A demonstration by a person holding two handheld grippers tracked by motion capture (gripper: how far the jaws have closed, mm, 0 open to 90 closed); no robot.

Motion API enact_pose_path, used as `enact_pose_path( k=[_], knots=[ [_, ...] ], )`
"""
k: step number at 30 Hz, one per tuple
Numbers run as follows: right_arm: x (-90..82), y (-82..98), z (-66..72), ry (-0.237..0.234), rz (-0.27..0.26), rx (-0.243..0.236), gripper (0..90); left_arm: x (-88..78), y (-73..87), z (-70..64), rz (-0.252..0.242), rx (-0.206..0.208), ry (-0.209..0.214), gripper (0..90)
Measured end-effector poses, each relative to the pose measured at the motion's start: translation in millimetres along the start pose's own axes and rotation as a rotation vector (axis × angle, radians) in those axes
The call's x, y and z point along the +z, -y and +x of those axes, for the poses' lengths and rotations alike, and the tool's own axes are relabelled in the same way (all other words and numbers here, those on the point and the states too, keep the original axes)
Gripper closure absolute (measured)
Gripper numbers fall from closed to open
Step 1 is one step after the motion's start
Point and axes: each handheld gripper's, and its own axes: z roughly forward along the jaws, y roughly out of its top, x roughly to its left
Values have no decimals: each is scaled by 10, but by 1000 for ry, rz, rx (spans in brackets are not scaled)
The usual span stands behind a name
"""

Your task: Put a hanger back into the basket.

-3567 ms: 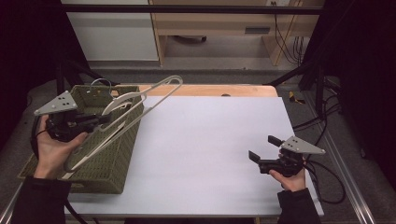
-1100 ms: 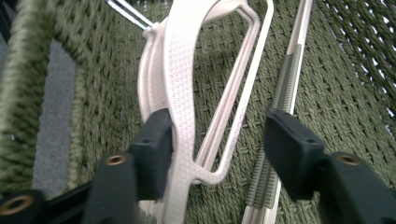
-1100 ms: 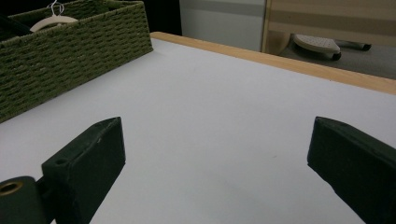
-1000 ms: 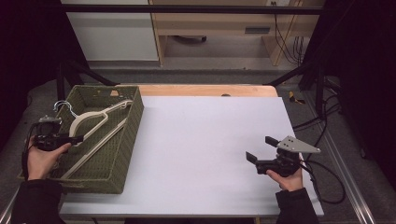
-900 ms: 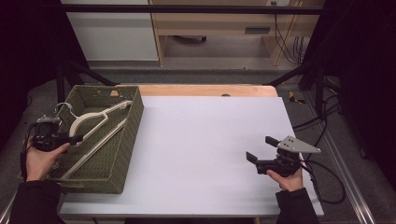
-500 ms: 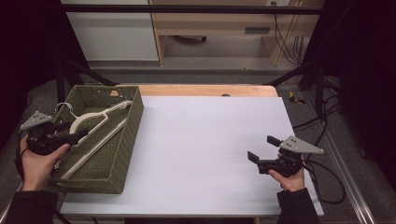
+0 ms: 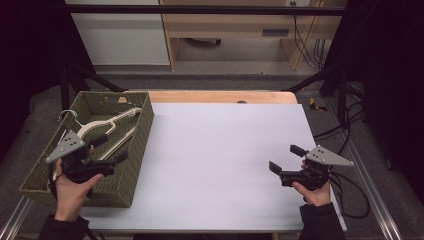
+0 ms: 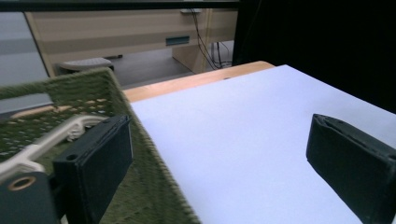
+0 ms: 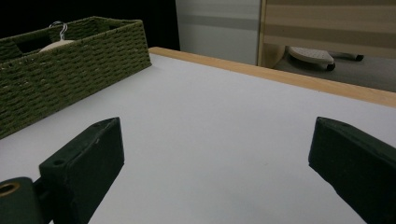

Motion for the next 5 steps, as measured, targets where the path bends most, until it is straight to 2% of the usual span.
enact_pose_path(
  k=[4,5],
  knots=[
    [-30,-2,-10,6,-11,5,39,109,95,-42,23,7,18,78],
    [-39,-3,-15,7,-13,4,39,124,103,-49,22,11,10,78]
  ],
)
